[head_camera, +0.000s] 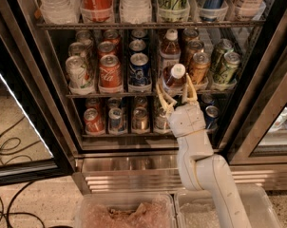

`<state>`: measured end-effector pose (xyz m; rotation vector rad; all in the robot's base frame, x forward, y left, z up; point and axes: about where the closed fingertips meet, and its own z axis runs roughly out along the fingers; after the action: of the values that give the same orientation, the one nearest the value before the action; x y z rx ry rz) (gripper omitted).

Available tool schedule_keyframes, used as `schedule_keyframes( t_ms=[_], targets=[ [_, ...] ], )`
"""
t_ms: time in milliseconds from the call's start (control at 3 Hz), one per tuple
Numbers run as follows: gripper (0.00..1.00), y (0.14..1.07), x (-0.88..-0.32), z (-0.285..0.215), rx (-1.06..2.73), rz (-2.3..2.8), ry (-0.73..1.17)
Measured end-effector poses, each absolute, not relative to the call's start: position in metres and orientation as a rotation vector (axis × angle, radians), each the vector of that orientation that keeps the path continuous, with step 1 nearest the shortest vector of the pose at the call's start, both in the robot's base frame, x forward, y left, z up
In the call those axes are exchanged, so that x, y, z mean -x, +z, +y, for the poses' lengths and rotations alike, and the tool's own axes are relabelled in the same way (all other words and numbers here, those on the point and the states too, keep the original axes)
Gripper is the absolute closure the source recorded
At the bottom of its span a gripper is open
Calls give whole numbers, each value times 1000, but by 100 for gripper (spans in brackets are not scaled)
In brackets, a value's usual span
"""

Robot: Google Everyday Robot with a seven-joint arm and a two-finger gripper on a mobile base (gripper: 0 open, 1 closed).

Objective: Pick blue plastic bottle from middle shelf of fridge

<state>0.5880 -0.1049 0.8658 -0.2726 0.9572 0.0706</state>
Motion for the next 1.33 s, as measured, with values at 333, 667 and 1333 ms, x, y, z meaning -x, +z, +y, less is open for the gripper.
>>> schedule_keyframes(
  t_ms=[333,667,1333],
  targets=[
    [100,863,-566,-102,322,975,106],
    [100,856,-539,-107,374,1029,148],
    [100,825,-495,-133,502,1203,270]
  ],
)
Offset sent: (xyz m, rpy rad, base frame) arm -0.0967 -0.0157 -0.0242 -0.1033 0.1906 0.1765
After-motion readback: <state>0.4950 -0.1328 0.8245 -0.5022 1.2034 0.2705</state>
